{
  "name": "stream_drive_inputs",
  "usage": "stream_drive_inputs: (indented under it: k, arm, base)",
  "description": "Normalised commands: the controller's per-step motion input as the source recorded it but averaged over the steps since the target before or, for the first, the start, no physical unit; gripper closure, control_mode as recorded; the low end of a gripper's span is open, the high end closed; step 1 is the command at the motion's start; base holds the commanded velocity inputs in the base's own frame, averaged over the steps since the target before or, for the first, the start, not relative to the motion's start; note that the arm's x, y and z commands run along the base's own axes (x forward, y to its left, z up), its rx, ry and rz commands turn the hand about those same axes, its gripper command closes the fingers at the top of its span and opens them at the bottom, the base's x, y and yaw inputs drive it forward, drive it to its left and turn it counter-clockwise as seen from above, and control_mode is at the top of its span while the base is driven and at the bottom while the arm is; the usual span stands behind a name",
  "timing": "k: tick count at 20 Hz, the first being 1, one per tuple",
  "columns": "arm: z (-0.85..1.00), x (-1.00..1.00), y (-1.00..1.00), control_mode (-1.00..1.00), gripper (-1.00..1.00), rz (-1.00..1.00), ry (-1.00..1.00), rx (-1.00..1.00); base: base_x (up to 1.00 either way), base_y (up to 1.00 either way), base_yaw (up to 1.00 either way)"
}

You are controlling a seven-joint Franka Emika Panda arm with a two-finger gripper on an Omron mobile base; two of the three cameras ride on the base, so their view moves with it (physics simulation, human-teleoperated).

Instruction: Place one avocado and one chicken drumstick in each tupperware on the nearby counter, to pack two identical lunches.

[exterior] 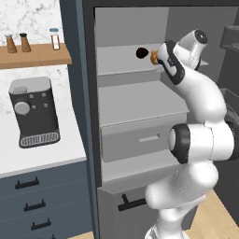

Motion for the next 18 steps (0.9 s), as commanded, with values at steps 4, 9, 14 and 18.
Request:
stream_drive_inputs:
  k: [4,9,14,18]
  arm:
    - [0.74,-1.00,0.03,-1.00,1.00,0.00,0.40,-0.02]
    - [-0.71,-1.00,0.16,-1.00,1.00,0.00,0.05,-0.17]
    - [-1.00,-1.00,0.21,-1.00,1.00,0.05,-0.22,-0.17]
    - [-1.00,-1.00,0.22,-1.00,1.00,0.03,-0.28,-0.10]
  base:
    - [0.00,0.00,0.00]
    - [0.00,0.00,0.00]
    - [0.00,0.00,0.00]
    - [0.00,0.00,0.00]
